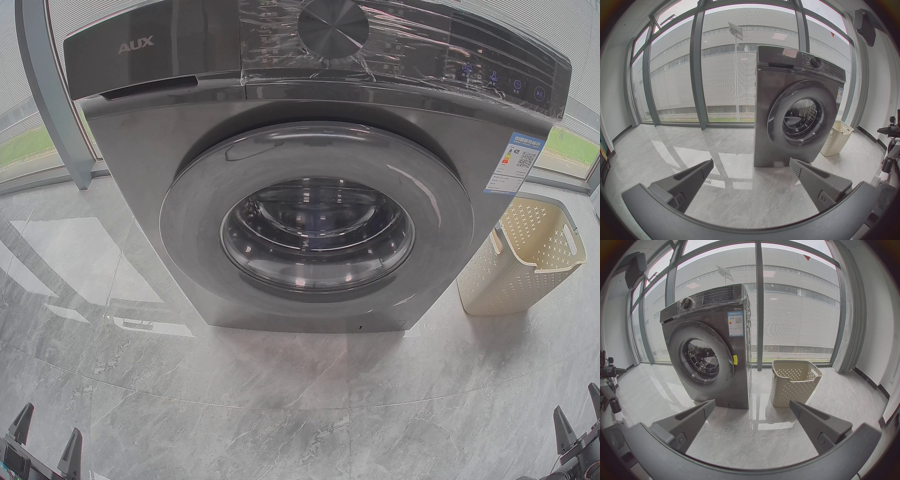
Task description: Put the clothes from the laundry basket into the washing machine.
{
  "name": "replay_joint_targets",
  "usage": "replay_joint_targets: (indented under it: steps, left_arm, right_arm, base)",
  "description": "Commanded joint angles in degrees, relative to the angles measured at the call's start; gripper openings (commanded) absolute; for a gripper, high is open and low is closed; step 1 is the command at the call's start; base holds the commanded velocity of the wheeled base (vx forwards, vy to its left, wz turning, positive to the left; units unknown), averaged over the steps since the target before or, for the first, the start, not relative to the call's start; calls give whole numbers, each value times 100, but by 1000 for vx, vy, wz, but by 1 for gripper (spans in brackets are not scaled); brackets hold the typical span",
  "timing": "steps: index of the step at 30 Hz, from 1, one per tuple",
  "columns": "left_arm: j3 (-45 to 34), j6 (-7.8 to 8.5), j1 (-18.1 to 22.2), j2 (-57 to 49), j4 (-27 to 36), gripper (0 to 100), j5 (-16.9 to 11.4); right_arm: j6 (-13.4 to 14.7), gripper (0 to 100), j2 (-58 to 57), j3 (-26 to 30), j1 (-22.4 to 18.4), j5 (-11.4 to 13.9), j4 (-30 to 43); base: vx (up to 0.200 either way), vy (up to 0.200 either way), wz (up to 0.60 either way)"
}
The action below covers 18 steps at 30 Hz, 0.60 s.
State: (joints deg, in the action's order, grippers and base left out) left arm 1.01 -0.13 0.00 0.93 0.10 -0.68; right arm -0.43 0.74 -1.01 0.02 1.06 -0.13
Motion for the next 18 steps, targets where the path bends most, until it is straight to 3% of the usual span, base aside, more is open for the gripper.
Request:
replay_joint_targets:
  steps: [1,18]
  left_arm:
    - [-92,-13,0,-66,-1,100,-2]
    - [-92,22,9,-75,-1,100,16]
  right_arm:
    - [-1,100,-66,101,6,-9,-4]
    - [-54,100,-66,92,15,35,31]
  base:
    - [0,0,0]
    - [0,0,0]
